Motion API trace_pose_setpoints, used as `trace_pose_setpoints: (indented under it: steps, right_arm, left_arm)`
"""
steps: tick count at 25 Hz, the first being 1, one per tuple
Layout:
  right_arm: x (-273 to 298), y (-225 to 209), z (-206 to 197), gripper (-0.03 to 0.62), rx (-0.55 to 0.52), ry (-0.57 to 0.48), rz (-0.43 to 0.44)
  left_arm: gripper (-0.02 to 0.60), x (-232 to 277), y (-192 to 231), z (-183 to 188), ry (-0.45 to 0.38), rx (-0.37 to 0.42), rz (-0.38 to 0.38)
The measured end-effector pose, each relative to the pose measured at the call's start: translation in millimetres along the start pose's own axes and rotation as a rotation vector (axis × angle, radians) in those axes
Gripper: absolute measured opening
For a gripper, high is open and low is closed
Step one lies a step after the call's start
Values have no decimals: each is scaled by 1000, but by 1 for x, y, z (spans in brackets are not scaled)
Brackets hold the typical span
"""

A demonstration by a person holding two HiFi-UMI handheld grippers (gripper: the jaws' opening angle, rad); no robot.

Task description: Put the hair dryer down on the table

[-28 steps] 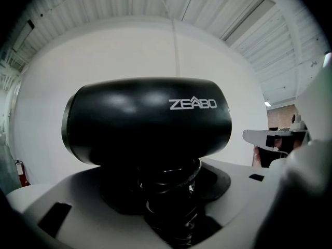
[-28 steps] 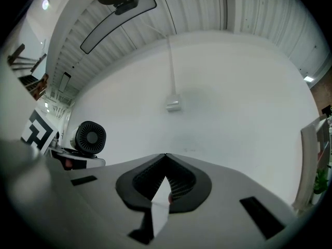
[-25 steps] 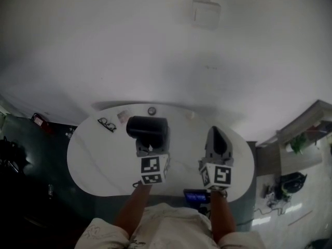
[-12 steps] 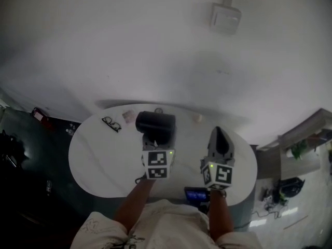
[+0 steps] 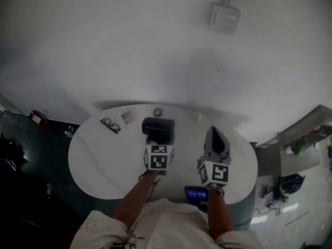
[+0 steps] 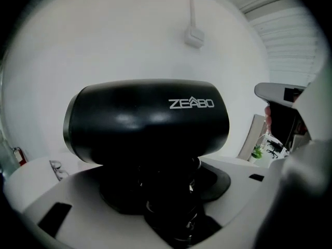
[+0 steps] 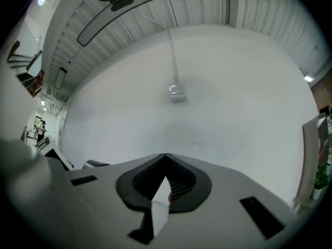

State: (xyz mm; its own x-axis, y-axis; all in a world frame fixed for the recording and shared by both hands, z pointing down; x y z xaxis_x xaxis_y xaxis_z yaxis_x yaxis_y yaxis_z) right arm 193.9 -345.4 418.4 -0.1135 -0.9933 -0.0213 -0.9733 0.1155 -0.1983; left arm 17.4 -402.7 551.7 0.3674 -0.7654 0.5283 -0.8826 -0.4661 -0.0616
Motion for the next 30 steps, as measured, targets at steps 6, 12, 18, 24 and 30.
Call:
trace_pose_setpoints:
  steps: [6, 12, 18, 24, 30]
  right_arm:
    - [1, -1, -7, 5, 2, 15, -12]
    - [0, -1, -12, 5, -5, 33, -11]
    - [0, 0, -17, 5, -8, 49, -8]
    - [0, -4, -18, 5, -14, 56, -7]
    - [1, -5, -16, 5, -13, 54, -5]
  left_arm:
    - [241, 27, -3, -50, 199, -44, -67]
    - [241, 48, -8, -89, 327, -50, -113]
    - [241, 61, -7, -108, 400, -22, -97]
    - [241, 72, -6, -111, 405, -55, -99]
    - [241, 77, -11, -124, 461, -136, -130]
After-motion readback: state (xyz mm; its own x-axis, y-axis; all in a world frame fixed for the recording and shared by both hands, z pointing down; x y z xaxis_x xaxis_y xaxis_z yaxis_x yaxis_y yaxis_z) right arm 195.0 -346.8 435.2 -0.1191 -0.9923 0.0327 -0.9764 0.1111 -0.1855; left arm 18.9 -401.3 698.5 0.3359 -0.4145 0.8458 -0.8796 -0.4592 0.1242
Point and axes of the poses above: the fingertips, and each gripper's own axes: x forward along the fingers, y to its left, z out of its top, the point moved 4 cm from there along -x, backward along the fingers, and after that the axes turned 12 degrees about x, right-handed, at the moved point
